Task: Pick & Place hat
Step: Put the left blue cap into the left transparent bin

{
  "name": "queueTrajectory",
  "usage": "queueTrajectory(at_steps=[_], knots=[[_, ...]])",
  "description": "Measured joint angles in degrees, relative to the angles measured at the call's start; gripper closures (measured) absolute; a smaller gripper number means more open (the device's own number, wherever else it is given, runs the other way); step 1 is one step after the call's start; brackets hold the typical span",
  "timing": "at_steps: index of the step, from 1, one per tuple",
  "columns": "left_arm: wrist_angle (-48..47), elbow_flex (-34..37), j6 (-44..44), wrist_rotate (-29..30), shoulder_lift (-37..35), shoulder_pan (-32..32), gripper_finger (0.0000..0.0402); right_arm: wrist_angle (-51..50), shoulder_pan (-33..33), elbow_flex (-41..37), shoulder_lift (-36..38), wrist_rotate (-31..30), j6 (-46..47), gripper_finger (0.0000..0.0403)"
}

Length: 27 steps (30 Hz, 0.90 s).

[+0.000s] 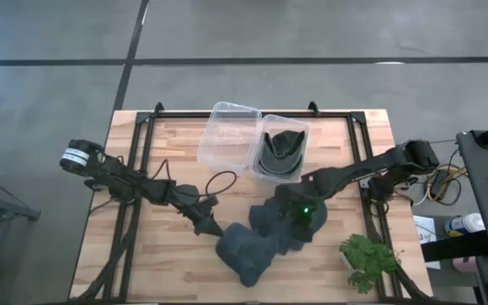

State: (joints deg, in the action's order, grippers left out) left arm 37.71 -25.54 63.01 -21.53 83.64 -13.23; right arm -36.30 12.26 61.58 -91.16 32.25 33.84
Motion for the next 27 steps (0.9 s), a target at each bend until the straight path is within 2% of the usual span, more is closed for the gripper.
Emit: queueTrajectory(at_steps=[15,22,27], knots=[[-1.5,-1.2,0.6,-0.4,0.3,-1.9,0.0333,31.7,7.0,0.0,-15.7,0.3,9.9,0.0344],[-1.3,-5.6,0.7,2.4,2.5,-3.6,0.0333,35.6,7.0,1.6,-20.2,-3.1,9.8,0.0344],[-5.7,-9.5,0.1,2.7,7.3,-4.0,0.0333,35.5,7.0,3.5,-21.5,-6.5,9.3,0.0344]])
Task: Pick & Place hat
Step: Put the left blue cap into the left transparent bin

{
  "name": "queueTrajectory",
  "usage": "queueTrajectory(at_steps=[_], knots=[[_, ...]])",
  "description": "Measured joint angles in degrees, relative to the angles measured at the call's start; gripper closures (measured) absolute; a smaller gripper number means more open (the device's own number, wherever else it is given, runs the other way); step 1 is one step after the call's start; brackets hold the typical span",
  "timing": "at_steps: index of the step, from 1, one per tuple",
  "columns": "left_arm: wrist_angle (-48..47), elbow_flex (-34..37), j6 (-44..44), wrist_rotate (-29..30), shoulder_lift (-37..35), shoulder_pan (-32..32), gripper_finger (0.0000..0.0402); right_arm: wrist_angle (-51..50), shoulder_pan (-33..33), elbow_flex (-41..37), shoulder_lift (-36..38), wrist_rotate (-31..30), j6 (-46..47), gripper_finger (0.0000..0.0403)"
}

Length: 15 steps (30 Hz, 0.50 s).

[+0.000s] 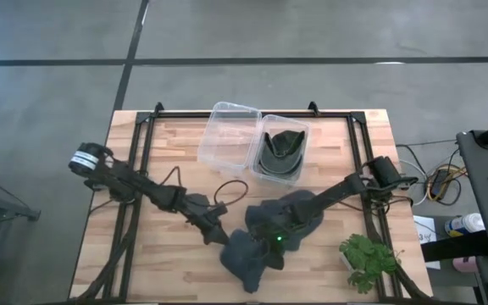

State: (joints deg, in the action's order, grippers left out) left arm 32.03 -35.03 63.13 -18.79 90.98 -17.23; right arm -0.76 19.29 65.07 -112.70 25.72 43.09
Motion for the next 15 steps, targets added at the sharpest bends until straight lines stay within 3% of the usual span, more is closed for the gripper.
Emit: queueTrajectory(at_steps=[7,15], knots=[[-2.0,-2.9,4.4,-3.6,6.2,0.0,0.0332,0.1,0.0,0.4,0.5,-2.5,0.0,0.0344],[0.7,-5.2,5.4,-2.2,4.3,0.0,0.0332,0.3,0.3,0.7,0.2,-6.3,0.2,0.0344]])
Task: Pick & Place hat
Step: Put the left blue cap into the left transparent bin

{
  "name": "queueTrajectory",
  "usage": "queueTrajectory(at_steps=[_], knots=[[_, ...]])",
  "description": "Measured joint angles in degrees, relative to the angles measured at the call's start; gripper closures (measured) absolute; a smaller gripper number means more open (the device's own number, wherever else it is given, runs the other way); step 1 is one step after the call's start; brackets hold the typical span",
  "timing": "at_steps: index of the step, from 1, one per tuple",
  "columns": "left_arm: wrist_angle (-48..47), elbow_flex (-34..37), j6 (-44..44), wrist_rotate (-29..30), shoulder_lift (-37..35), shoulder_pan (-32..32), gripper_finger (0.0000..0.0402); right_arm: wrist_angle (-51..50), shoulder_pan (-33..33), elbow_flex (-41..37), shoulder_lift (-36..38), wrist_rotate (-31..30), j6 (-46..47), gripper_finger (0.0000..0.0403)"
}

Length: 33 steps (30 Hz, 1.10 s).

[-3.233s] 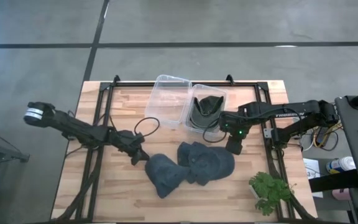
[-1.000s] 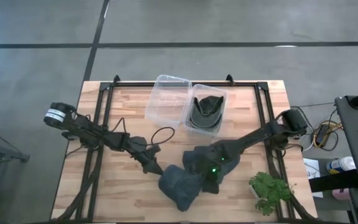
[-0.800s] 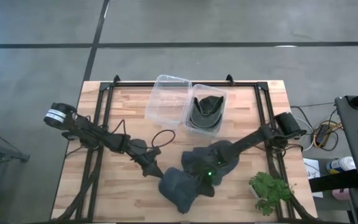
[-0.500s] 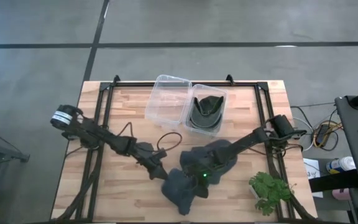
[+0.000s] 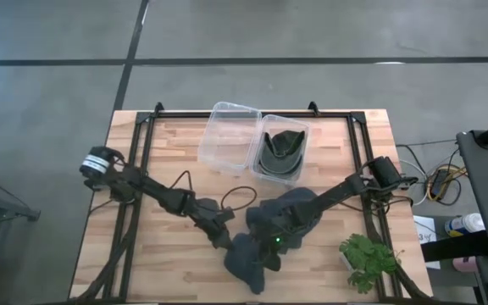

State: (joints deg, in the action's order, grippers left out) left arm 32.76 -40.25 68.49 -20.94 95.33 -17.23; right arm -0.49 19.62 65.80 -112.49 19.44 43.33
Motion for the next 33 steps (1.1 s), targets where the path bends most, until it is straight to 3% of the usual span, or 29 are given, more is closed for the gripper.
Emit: queueTrajectory(at_steps=[6,18,24,27,30,33], knots=[[0.2,0.0,-0.9,5.9,-1.3,0.0,0.0333,0.0,-0.2,0.3,0.0,-0.6,0.0,0.0344],[-1.4,-0.1,-1.8,7.5,-1.1,-0.1,0.0334,2.2,-0.2,0.6,2.7,-5.8,-1.7,0.0344],[-2.2,-0.2,-5.1,7.8,-1.4,-0.1,0.0384,1.7,-0.2,0.6,3.3,-6.1,-1.6,0.0344],[-2.6,-0.5,-6.7,7.6,-2.2,-0.1,0.0391,1.0,-0.1,0.6,3.4,-4.8,-0.6,0.0344],[-7.4,-1.6,-8.3,7.4,-4.4,-0.2,0.0395,0.5,-0.1,0.6,3.9,-1.3,-0.1,0.0344],[-20.3,-4.2,-12.9,7.0,-8.7,-0.8,0.0396,-0.5,-0.1,0.6,5.7,1.9,0.4,0.0344]])
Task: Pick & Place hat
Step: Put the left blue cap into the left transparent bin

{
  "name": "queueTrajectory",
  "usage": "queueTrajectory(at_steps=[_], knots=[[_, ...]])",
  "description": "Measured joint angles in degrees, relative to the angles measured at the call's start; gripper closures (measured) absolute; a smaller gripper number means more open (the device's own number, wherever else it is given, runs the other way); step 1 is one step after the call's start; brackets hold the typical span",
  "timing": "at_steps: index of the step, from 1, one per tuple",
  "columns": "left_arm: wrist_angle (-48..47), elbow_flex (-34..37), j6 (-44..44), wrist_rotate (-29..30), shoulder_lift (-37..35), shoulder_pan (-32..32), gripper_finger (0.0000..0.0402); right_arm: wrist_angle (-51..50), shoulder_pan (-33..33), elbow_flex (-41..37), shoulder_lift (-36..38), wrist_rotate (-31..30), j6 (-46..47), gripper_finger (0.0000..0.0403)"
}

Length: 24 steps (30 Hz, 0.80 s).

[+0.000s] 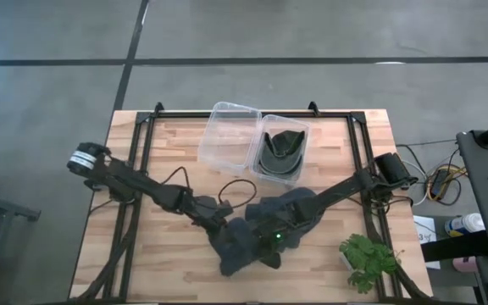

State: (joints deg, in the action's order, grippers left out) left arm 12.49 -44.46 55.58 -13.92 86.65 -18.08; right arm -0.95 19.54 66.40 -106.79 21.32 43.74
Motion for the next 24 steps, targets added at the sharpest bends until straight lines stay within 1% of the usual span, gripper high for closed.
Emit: queueTrajectory(at_steps=[3,5,8,11,13,15,17,18,21,22,23,24], knots=[[-18.1,-5.7,-8.9,0.7,-5.4,-0.7,0.0396,-2.2,0.2,0.0,3.3,1.0,-0.1,0.0344],[-29.6,-10.9,-15.7,3.7,-8.5,-1.4,0.0396,-3.7,0.3,0.0,6.0,0.9,-0.3,0.0344],[-44.5,-19.0,-23.7,12.3,-11.7,-2.3,0.0396,-6.7,0.4,0.0,10.7,-1.8,-0.4,0.0344],[-53.8,-26.6,-30.5,23.2,-13.5,-3.3,0.0397,-9.9,0.3,0.0,15.4,-7.5,-0.4,0.0344],[-57.6,-31.4,-35.6,32.6,-14.2,-4.5,0.0397,-12.7,0.3,0.0,17.7,-11.1,-0.4,0.0344],[-60.0,-35.7,-42.6,42.2,-14.4,-6.2,0.0395,-17.4,0.3,0.0,19.7,-14.2,-0.6,0.0344],[-60.5,-39.0,-52.4,50.1,-14.0,-8.0,0.0389,-21.4,0.3,0.0,21.2,-17.7,-0.6,0.0344],[-60.6,-40.2,-58.7,54.2,-13.5,-9.2,0.0386,-23.9,0.3,0.0,22.1,-20.1,-0.6,0.0344],[-60.8,-41.7,-80.1,66.6,-11.9,-10.3,0.0385,-28.1,0.3,-0.1,24.6,-27.5,-0.7,0.0344],[-60.9,-41.8,-85.3,70.4,-11.3,-9.9,0.0387,-29.2,0.2,-0.1,25.2,-29.8,-0.7,0.0344],[-61.0,-41.6,-88.5,73.0,-11.0,-8.9,0.0389,-29.6,0.1,-0.1,25.8,-31.6,-0.7,0.0344],[-61.5,-41.2,-89.7,74.0,-10.5,-7.6,0.0392,-29.2,-0.2,-0.1,26.3,-32.3,-0.6,0.0344]])
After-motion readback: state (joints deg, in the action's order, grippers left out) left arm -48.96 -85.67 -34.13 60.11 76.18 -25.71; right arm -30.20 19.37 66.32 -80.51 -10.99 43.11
